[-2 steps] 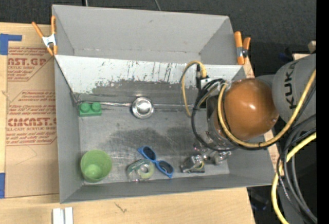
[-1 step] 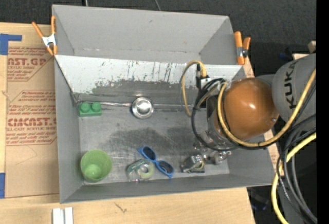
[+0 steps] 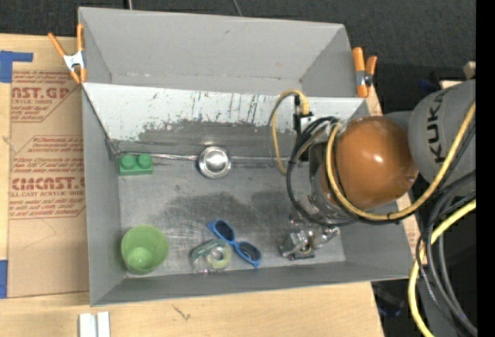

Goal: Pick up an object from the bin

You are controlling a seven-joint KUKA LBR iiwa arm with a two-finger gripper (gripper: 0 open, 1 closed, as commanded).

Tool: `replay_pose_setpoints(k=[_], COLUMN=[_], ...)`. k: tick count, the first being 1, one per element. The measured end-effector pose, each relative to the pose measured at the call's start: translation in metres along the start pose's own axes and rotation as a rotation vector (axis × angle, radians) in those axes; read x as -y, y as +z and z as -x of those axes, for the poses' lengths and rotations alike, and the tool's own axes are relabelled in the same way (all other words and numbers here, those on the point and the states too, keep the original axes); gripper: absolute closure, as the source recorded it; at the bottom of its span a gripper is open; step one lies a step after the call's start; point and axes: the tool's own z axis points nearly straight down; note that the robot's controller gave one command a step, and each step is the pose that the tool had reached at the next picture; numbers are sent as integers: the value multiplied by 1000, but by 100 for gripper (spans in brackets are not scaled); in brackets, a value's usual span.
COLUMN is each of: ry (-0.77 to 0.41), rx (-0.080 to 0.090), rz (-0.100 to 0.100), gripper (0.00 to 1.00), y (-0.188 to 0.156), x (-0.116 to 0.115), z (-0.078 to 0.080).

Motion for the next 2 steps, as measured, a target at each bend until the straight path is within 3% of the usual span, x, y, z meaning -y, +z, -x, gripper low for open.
replay_pose_setpoints(k=[1, 2], ry=[2, 3], rx=[-3, -2], rz=[2, 4], gripper=[100, 100], y=[-55, -79], x=[1, 2], z=[2, 4])
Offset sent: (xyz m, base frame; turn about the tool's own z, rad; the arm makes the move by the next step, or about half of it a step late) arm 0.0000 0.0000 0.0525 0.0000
